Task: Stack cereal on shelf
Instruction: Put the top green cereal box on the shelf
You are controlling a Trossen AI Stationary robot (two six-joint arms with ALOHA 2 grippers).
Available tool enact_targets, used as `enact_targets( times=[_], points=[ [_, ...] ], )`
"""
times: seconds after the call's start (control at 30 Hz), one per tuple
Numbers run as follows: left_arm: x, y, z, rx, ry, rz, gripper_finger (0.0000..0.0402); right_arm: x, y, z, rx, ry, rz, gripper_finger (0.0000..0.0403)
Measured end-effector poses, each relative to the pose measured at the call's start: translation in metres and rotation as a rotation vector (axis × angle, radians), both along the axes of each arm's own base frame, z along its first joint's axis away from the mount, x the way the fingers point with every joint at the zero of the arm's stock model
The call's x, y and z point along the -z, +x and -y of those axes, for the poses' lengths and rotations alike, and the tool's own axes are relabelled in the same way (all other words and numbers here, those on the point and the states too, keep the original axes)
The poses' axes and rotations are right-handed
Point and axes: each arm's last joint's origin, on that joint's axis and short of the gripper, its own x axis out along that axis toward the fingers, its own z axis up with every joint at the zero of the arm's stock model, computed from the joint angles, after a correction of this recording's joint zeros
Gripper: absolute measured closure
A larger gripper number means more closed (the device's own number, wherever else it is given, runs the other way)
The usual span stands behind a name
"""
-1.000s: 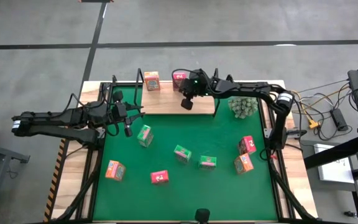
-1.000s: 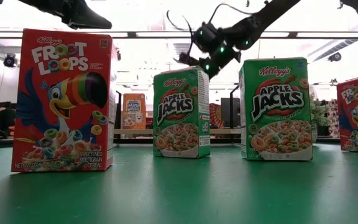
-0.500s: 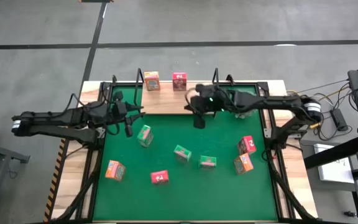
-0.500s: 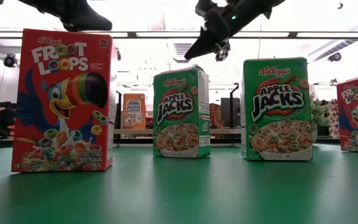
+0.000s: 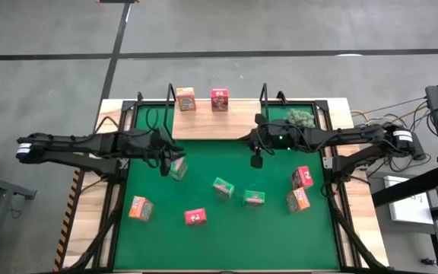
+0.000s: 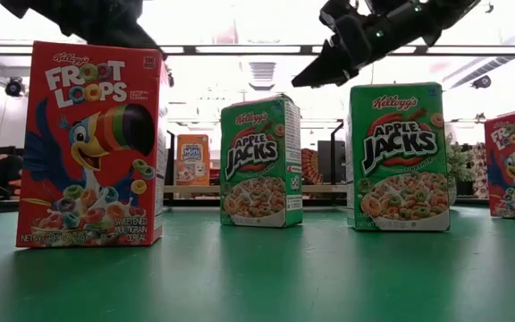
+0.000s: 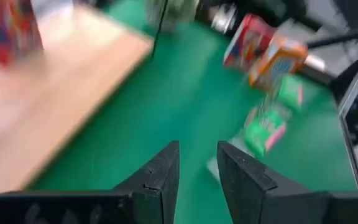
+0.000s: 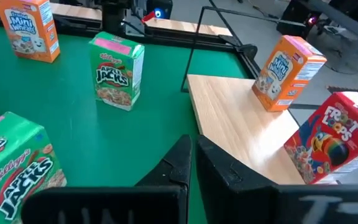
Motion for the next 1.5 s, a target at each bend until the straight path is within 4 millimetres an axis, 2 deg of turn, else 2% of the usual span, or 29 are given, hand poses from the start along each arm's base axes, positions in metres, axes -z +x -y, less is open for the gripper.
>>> enact_targets(
  times=[0.17,0.33,0.53,0.73,0.87,1.17,1.5],
  points=[
    [0.001,-0.002,0.000,-0.111,-0.162,-0.229,0.0310,0.000,0.001,0.000,-0.002,-0.005,0.006,0.0390],
    [-0.002,0.001,0.000,-0.186,-0.222,-0.417,0.0305,0.000,0.002,0.000,-0.005,-0.012,0.009,0.0390],
    [-0.004,0.013,0.000,-0.192,-0.251,-0.559,0.0254,0.001,0.002,0.000,-0.006,-0.014,0.007,0.0390],
    [-0.001,0.030,-0.001,-0.245,-0.250,-0.596,0.0180,0.001,0.002,0.000,-0.010,-0.022,0.005,0.0390],
    [0.001,0.039,-0.001,-0.260,-0.254,-0.619,0.0150,0.002,0.001,0.000,-0.013,-0.027,-0.005,0.0390],
    [0.016,0.046,-0.003,-0.330,-0.236,-0.670,0.0143,0.003,0.001,0.000,-0.021,-0.043,-0.024,0.0390],
    [0.029,0.057,0.000,-0.329,-0.218,-0.715,0.0143,0.004,0.001,0.000,-0.027,-0.053,-0.031,0.0390]
  ],
)
